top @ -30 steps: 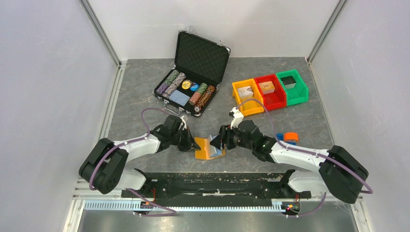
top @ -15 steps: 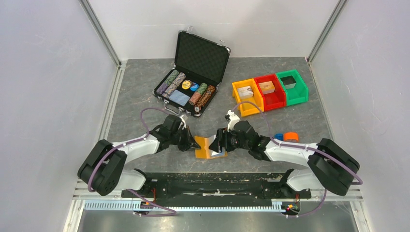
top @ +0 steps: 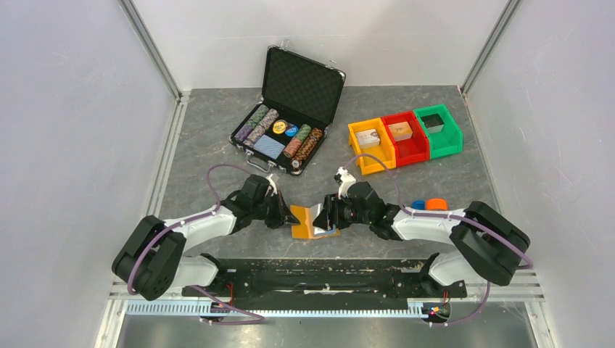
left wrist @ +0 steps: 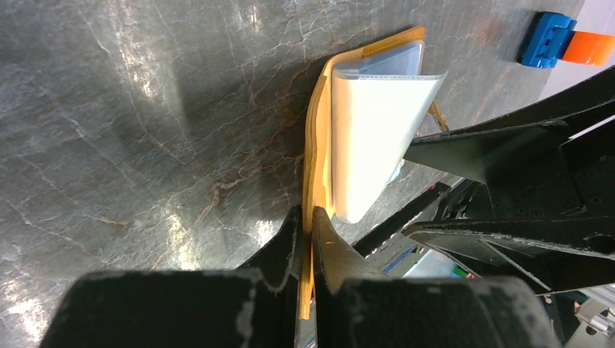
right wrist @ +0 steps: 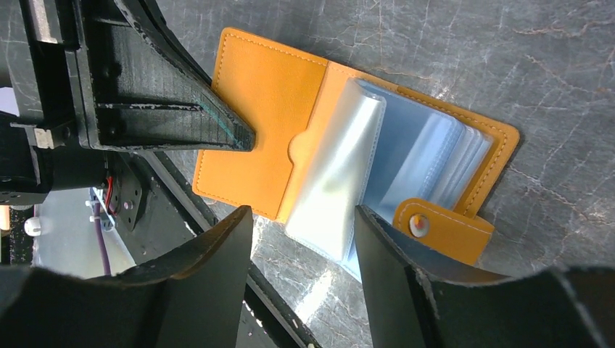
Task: Take the credit cards out of the card holder
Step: Remove the credit card from the card holder.
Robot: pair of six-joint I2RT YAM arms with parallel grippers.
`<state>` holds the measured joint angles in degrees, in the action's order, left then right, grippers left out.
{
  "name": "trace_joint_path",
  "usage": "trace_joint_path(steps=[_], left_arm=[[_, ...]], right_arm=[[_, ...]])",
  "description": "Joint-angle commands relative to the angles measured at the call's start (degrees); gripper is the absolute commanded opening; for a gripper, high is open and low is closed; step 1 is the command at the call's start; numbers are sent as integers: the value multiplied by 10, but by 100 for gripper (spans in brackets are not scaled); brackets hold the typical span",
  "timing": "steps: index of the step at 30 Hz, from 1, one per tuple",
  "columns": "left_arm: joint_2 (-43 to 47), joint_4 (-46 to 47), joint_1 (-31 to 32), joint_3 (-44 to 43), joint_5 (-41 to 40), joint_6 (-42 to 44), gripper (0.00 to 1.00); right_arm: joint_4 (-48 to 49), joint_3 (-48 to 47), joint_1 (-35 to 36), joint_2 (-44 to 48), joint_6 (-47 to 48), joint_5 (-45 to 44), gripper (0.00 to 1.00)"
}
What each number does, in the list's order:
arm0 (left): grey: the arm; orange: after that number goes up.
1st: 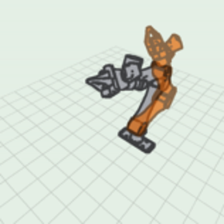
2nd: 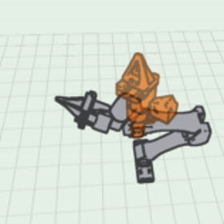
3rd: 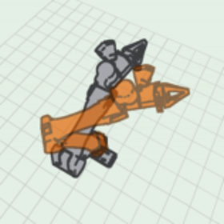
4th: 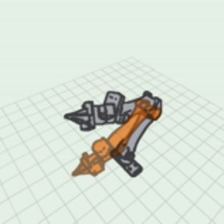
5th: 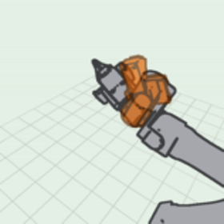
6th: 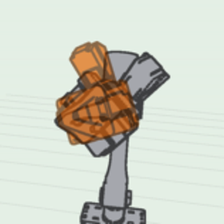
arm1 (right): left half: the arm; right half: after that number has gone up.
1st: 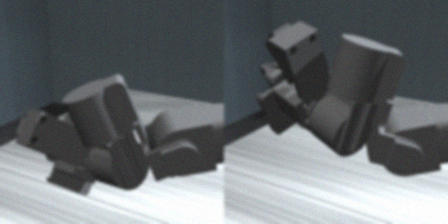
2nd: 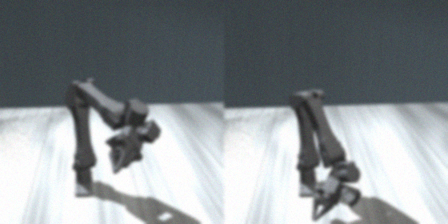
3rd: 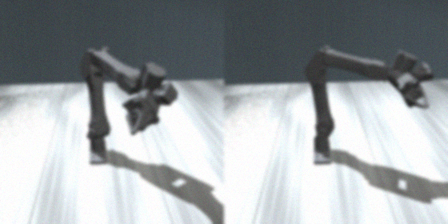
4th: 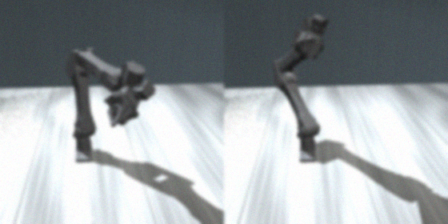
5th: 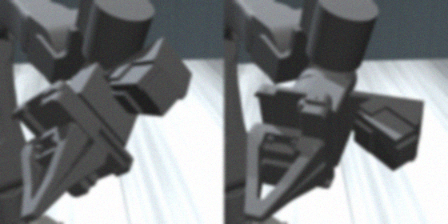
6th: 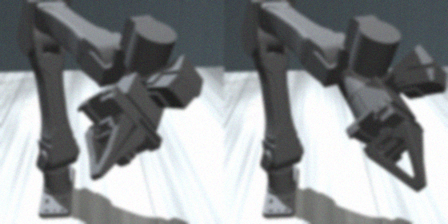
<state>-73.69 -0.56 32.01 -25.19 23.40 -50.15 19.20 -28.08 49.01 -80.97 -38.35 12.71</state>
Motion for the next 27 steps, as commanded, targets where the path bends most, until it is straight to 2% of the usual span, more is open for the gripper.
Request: trace_joint_path(steps=[1,5,13,18,22,27], left_arm=[[6,22,2,1,-9,-15,9],[12,32,3,11,-6,-27,14],[46,-31,1,5,-33,-38,40],[55,-45,-7,7,-28,-52,49],[51,-42,-28,1,-9,-56,53],[77,-72,-40,-4,-5,-49,63]], right_arm=[[24,-22,3,-5,3,7,57],[63,-16,2,-15,-26,33,54],[139,1,2,-20,-57,52,46],[205,8,3,-40,-70,64,41],[240,20,2,-34,-79,40,36],[250,18,3,-45,-87,48,34]])
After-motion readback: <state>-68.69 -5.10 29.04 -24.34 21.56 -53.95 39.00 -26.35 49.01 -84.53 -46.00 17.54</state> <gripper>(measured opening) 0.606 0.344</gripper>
